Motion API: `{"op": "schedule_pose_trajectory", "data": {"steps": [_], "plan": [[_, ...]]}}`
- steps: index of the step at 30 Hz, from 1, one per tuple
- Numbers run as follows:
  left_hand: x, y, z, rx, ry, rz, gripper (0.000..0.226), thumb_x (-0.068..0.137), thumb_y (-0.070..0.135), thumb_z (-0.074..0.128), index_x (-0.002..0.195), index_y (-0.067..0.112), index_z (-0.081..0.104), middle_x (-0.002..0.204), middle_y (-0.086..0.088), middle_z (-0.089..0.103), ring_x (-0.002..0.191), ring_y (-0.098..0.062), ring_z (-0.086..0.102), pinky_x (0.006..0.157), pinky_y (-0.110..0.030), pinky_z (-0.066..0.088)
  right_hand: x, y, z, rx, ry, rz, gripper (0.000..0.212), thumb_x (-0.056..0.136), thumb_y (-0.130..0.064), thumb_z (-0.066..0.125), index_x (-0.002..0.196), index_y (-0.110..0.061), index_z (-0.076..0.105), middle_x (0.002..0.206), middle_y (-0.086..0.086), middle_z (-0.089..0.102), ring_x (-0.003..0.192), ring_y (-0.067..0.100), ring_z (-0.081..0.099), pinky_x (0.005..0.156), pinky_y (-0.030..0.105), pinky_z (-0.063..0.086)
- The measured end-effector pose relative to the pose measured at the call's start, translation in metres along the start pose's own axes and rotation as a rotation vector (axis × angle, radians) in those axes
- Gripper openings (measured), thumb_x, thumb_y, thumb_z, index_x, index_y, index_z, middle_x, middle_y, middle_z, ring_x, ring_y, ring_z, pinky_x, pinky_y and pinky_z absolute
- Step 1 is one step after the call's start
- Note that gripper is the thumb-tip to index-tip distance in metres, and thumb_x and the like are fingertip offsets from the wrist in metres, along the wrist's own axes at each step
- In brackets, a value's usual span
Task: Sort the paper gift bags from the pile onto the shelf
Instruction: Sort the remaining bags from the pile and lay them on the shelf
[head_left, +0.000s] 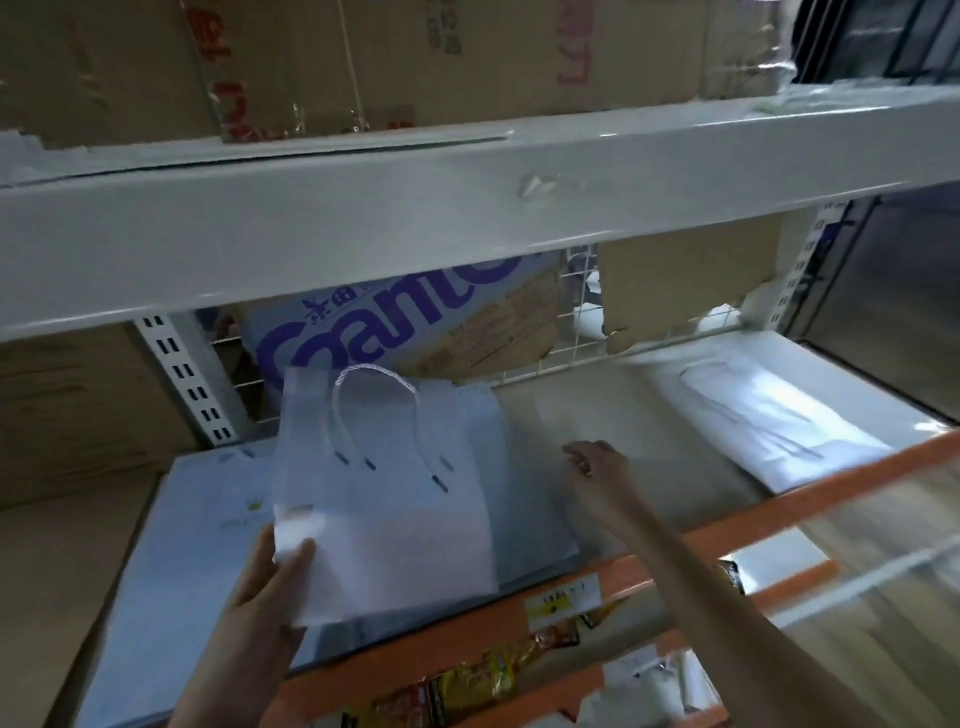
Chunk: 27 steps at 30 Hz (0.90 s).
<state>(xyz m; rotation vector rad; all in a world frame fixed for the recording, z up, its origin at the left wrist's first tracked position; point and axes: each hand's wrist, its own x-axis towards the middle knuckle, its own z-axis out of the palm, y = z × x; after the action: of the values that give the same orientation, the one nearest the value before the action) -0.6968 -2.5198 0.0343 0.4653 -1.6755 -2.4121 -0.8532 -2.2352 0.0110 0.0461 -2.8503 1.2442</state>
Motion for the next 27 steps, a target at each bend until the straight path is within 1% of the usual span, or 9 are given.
{"op": "schedule_pose_trajectory", "data": {"steps": [2, 6, 9, 14, 16, 19, 22, 24, 27], "plan": [[0.008, -0.008, 0.02, 0.021, -0.033, -0.01, 0.031, 0.097, 0.008, 0.04, 0.104, 0.029, 0.062, 0.088, 0.009, 0.075, 0.077, -0.007, 0.07, 0.059, -0.018, 0.056, 0.002, 0.014, -0.019, -0.049, 0.061, -0.015, 0.027, 0.089, -0.003, 0.05, 0.111, -0.001, 0.065, 0.11, 0.02, 0.062, 0.095, 0.032, 0.063, 0.078, 0.021, 0.04], [0.018, -0.021, 0.07, 0.051, -0.095, -0.008, 0.033, 0.097, 0.01, 0.041, 0.099, 0.032, 0.065, 0.089, 0.004, 0.071, 0.081, -0.016, 0.064, 0.067, -0.03, 0.052, 0.005, 0.05, -0.068, -0.158, 0.11, -0.057, 0.026, 0.09, -0.005, 0.049, 0.109, -0.004, 0.067, 0.105, 0.018, 0.064, 0.096, 0.032, 0.062, 0.081, 0.028, 0.041], [0.023, -0.032, 0.114, 0.016, -0.138, -0.042, 0.03, 0.097, 0.008, 0.041, 0.1, 0.028, 0.062, 0.089, 0.006, 0.068, 0.081, -0.015, 0.061, 0.055, -0.019, 0.053, 0.013, 0.083, -0.105, -0.218, 0.135, -0.048, 0.027, 0.09, -0.006, 0.049, 0.109, -0.007, 0.067, 0.107, 0.015, 0.065, 0.099, 0.031, 0.062, 0.084, 0.031, 0.044], [0.025, -0.058, 0.204, 0.017, -0.204, -0.041, 0.023, 0.089, 0.015, 0.049, 0.106, 0.026, 0.06, 0.094, 0.006, 0.07, 0.079, -0.013, 0.068, 0.053, -0.021, 0.055, 0.038, 0.143, -0.168, -0.256, 0.186, -0.066, 0.024, 0.089, -0.006, 0.052, 0.106, -0.006, 0.069, 0.102, 0.015, 0.067, 0.095, 0.031, 0.063, 0.082, 0.029, 0.044], [0.026, -0.073, 0.242, 0.069, -0.182, -0.017, 0.02, 0.089, 0.021, 0.051, 0.104, 0.033, 0.058, 0.098, 0.006, 0.067, 0.084, -0.014, 0.065, 0.06, -0.023, 0.058, 0.051, 0.166, -0.194, -0.264, 0.186, -0.069, 0.024, 0.088, -0.006, 0.052, 0.105, -0.006, 0.069, 0.102, 0.016, 0.067, 0.095, 0.031, 0.062, 0.084, 0.031, 0.045], [0.029, -0.094, 0.299, 0.029, -0.197, -0.025, 0.026, 0.097, 0.01, 0.043, 0.106, 0.028, 0.059, 0.107, -0.001, 0.065, 0.096, -0.02, 0.062, 0.073, -0.033, 0.052, 0.074, 0.201, -0.23, -0.306, 0.168, -0.079, 0.024, 0.087, -0.006, 0.052, 0.105, -0.007, 0.069, 0.101, 0.016, 0.067, 0.095, 0.032, 0.062, 0.083, 0.033, 0.045], [0.03, -0.11, 0.35, 0.137, -0.199, 0.035, 0.029, 0.098, 0.009, 0.041, 0.115, 0.026, 0.055, 0.112, 0.004, 0.06, 0.1, -0.015, 0.058, 0.069, -0.03, 0.053, 0.093, 0.23, -0.259, -0.324, 0.18, -0.087, 0.023, 0.087, -0.006, 0.052, 0.103, -0.006, 0.069, 0.102, 0.016, 0.068, 0.097, 0.031, 0.061, 0.081, 0.032, 0.043], [0.034, -0.125, 0.376, 0.184, -0.162, 0.065, 0.03, 0.097, 0.01, 0.043, 0.112, 0.032, 0.055, 0.112, 0.011, 0.058, 0.101, -0.008, 0.055, 0.067, -0.029, 0.049, 0.102, 0.245, -0.275, -0.311, 0.178, -0.092, 0.024, 0.087, -0.005, 0.052, 0.104, -0.004, 0.069, 0.106, 0.015, 0.068, 0.1, 0.031, 0.061, 0.082, 0.031, 0.042], [0.043, -0.147, 0.407, 0.179, -0.095, 0.042, 0.026, 0.096, 0.014, 0.047, 0.108, 0.034, 0.056, 0.114, 0.007, 0.059, 0.101, -0.013, 0.057, 0.076, -0.036, 0.05, 0.114, 0.261, -0.29, -0.316, 0.166, -0.095, 0.024, 0.087, -0.005, 0.052, 0.104, -0.004, 0.069, 0.107, 0.016, 0.068, 0.1, 0.031, 0.061, 0.081, 0.03, 0.042]]}}
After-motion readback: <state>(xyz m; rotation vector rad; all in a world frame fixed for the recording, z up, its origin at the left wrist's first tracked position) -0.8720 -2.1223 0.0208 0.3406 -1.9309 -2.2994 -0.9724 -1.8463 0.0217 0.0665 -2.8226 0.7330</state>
